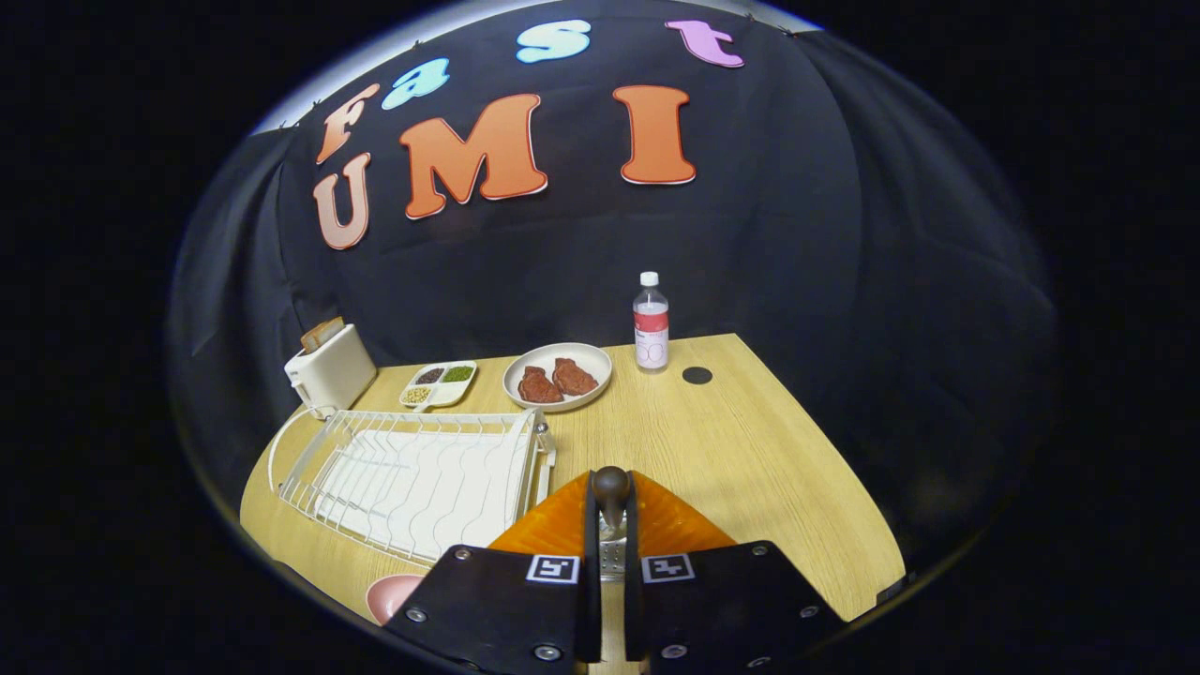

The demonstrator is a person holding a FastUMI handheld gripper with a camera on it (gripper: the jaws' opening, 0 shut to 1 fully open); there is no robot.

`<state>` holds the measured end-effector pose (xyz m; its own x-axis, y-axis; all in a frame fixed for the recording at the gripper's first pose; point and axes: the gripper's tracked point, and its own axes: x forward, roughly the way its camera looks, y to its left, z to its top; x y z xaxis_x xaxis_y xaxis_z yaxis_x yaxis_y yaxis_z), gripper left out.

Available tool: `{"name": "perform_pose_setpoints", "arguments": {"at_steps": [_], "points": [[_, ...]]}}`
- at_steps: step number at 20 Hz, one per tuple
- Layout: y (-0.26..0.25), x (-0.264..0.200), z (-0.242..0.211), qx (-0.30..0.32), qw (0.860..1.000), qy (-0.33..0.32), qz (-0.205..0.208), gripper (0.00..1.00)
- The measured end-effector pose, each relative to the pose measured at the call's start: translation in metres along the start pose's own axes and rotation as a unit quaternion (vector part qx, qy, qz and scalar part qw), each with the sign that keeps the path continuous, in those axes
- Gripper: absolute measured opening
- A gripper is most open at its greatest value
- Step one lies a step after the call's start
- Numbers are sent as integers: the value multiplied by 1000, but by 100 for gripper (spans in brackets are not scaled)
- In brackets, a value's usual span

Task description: Take the plate from the dish rack, then take the spoon from the basket and place it into the plate.

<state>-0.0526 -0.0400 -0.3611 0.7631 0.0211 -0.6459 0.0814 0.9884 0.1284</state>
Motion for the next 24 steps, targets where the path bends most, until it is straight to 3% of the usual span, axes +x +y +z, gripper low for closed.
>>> {"name": "perform_pose_setpoints", "arguments": {"at_steps": [15,24], "points": [[35,-57,69,-10,998,-46,40,10],[105,-86,33,-51,989,-13,141,10]]}}
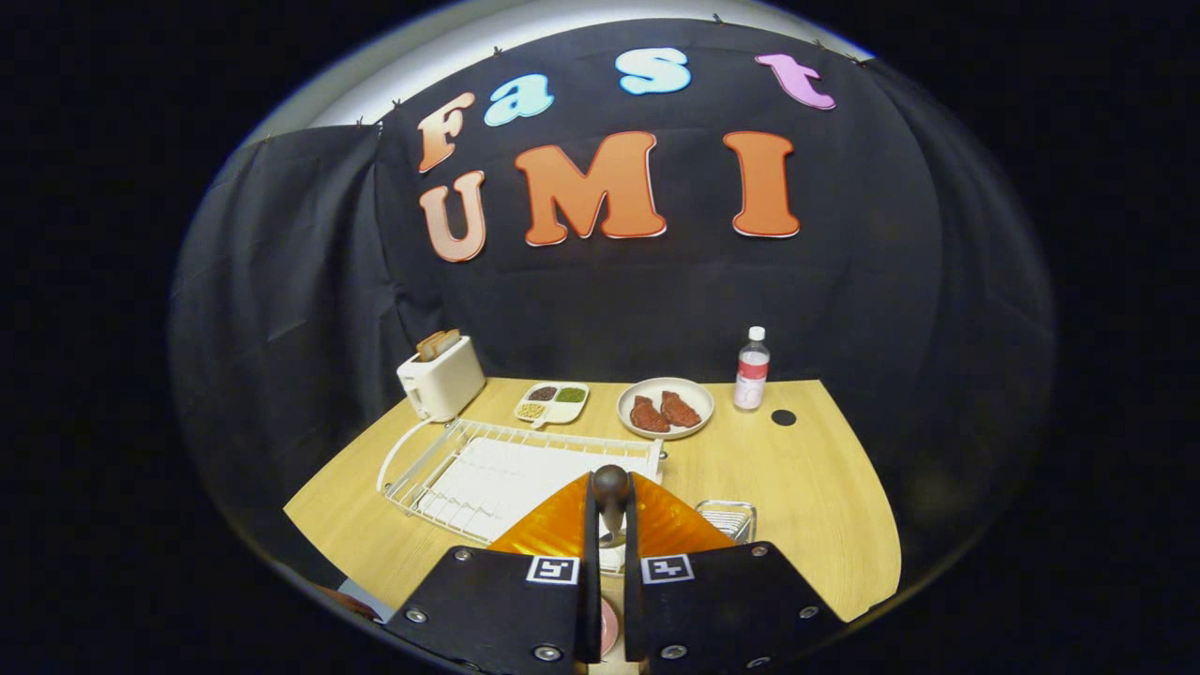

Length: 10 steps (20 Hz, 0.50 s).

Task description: Take the plate from the dish rack, then take the spoon from the basket and place it into the plate.

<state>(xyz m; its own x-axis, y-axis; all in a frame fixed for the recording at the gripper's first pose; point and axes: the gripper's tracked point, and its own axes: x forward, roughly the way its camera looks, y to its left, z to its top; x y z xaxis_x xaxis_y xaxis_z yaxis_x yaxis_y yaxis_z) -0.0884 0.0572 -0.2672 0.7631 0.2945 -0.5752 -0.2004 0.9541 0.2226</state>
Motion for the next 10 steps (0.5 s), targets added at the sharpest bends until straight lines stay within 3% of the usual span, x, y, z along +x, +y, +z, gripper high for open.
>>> {"name": "perform_pose_setpoints", "arguments": {"at_steps": [10], "points": [[71,4,-47,-33,993,53,99,10]]}}
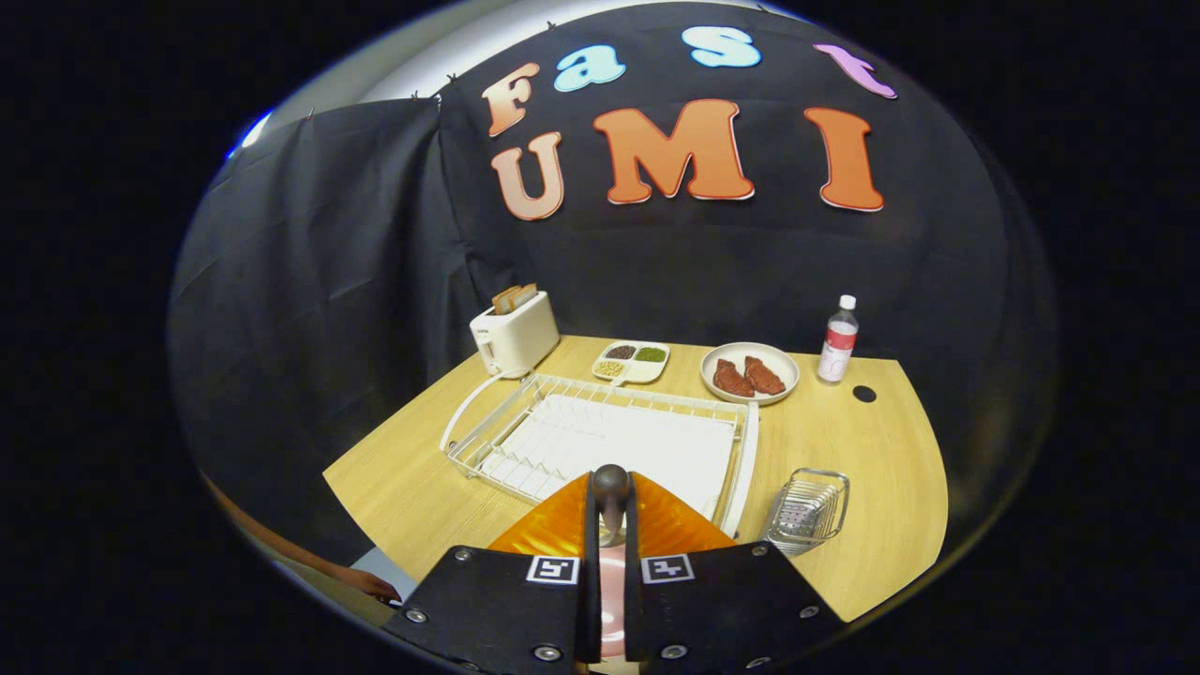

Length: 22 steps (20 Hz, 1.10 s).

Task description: Take the plate from the dish rack, then take the spoon from the basket and place it into the plate.

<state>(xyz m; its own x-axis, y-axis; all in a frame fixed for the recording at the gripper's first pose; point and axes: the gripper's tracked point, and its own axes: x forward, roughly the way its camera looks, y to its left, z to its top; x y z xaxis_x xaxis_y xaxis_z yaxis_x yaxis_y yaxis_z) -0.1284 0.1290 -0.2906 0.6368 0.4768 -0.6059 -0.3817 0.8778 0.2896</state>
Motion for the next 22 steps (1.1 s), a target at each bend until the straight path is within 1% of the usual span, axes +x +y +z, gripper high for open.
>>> {"name": "perform_pose_setpoints", "arguments": {"at_steps": [4,9,17,18,22], "points": [[18,13,-32,1,999,37,30,10],[32,19,-60,7,996,65,56,10],[19,13,-95,-26,993,102,50,10],[18,15,-93,-17,994,96,49,10],[1,3,-104,22,993,109,47,10]]}}
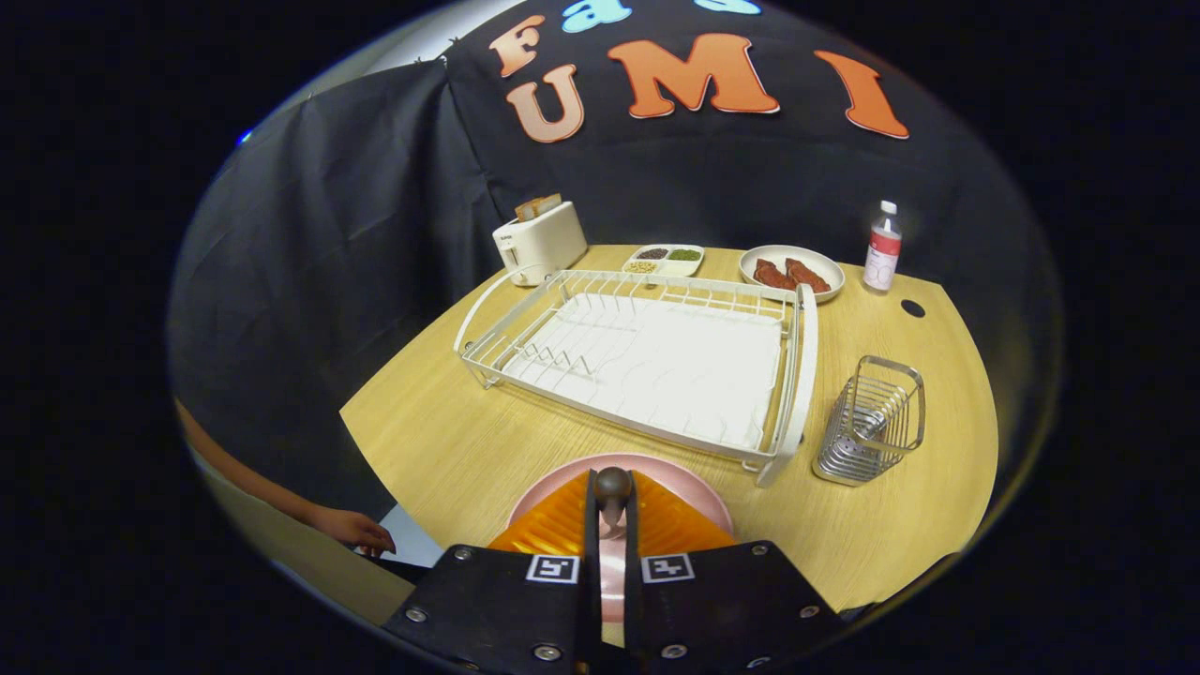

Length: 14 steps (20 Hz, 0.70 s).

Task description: Take the plate from the dish rack, then take the spoon from the basket and place it into the plate.

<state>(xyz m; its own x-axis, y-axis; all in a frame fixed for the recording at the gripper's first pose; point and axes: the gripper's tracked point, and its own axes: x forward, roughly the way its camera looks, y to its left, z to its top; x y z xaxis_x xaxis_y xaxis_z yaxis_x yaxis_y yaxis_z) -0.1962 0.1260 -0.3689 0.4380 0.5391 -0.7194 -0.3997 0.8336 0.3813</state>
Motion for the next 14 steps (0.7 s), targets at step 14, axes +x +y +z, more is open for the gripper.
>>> {"name": "perform_pose_setpoints", "arguments": {"at_steps": [14], "points": [[-54,-3,-40,95,993,31,-56,25]]}}
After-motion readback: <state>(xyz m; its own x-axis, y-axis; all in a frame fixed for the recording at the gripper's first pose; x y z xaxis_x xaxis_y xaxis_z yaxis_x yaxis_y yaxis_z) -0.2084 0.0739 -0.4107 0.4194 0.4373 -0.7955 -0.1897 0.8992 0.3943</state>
